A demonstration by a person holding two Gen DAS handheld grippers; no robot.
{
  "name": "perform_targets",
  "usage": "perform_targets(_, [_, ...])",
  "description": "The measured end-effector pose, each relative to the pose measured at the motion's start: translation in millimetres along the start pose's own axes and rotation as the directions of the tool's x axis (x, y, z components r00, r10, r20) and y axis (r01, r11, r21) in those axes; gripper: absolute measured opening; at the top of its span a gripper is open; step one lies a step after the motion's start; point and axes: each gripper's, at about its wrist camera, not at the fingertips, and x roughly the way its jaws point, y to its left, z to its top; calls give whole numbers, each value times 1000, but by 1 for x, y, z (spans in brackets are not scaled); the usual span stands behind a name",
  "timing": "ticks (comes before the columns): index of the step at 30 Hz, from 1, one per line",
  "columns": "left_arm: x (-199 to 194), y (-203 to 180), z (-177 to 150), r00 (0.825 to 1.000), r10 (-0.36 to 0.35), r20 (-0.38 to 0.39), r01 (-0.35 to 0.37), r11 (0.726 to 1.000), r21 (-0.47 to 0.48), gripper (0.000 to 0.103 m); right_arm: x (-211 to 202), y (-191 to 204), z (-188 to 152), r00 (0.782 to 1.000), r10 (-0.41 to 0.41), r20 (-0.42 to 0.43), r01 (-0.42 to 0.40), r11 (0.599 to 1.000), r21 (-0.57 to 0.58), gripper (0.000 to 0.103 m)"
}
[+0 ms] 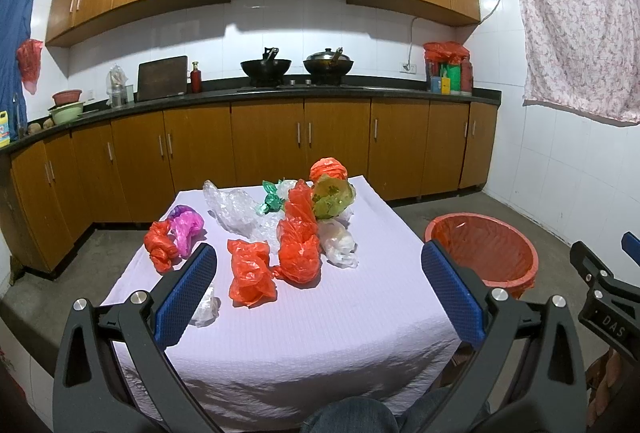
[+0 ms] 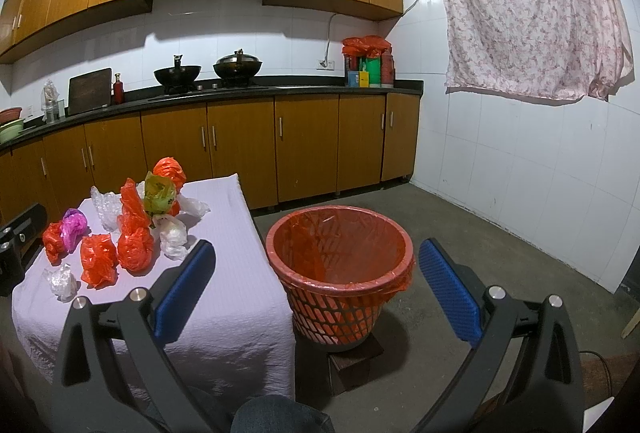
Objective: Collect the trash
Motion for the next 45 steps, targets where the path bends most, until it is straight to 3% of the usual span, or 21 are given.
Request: perform_targets(45, [1,0,0,1000,0,-9,0,1000,-1,101,1,-4,-1,1000,1,-7,-1,1000,4,99])
